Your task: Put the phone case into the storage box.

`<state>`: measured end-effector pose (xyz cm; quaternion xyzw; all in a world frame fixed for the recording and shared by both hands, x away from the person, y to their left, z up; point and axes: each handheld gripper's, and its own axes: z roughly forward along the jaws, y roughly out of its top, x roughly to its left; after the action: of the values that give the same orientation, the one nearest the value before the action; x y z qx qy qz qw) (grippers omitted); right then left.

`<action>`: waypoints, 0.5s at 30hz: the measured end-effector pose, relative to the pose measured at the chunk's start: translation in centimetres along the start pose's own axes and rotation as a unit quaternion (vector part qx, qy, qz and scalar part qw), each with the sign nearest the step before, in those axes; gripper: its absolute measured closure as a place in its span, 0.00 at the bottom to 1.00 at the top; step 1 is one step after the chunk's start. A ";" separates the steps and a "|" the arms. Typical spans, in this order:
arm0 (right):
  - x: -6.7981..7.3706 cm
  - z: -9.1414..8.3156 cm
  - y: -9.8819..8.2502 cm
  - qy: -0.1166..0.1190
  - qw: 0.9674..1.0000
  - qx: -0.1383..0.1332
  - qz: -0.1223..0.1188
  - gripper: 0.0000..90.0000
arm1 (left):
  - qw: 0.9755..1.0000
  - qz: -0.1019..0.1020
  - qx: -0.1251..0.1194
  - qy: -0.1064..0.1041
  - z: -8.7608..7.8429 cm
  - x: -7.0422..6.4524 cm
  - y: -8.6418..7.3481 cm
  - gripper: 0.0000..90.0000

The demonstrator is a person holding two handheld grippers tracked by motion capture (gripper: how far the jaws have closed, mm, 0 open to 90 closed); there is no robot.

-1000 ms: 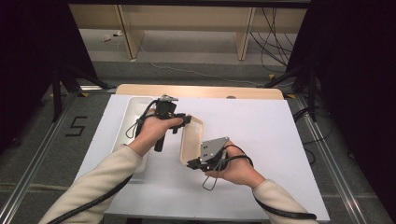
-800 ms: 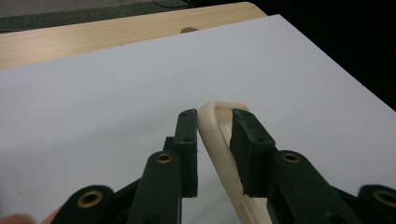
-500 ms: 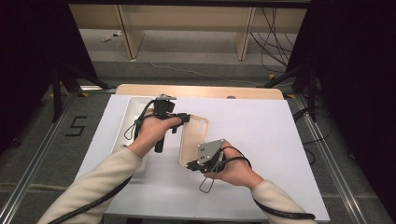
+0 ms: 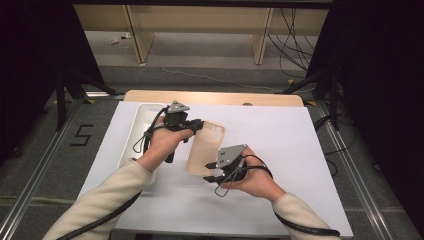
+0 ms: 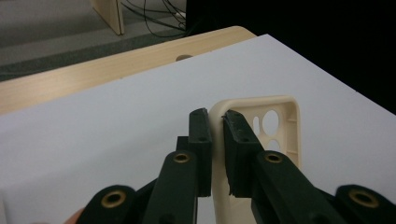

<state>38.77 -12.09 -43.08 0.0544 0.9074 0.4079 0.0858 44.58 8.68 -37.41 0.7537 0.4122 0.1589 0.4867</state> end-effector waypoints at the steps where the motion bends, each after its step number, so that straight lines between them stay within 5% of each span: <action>1: -0.1 -0.1 -0.1 -0.005 1.000 -0.005 0.005 0.54 | 1.000 0.002 -0.001 0.002 -0.1 0.0 0.0 0.91; 7: -0.1 -0.7 -0.6 -0.021 0.999 -0.013 0.038 0.39 | 0.999 0.032 -0.024 0.014 -1.0 -0.1 -0.3 0.91; 15: -0.6 -1.7 -1.5 -0.051 0.995 -0.038 0.071 0.29 | 0.998 0.041 -0.045 0.019 -2.2 0.4 -0.4 0.91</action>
<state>39.01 -14.43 -43.09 0.1362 0.8794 0.4440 0.1044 43.25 10.43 -36.73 0.7442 0.3825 0.2113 0.5052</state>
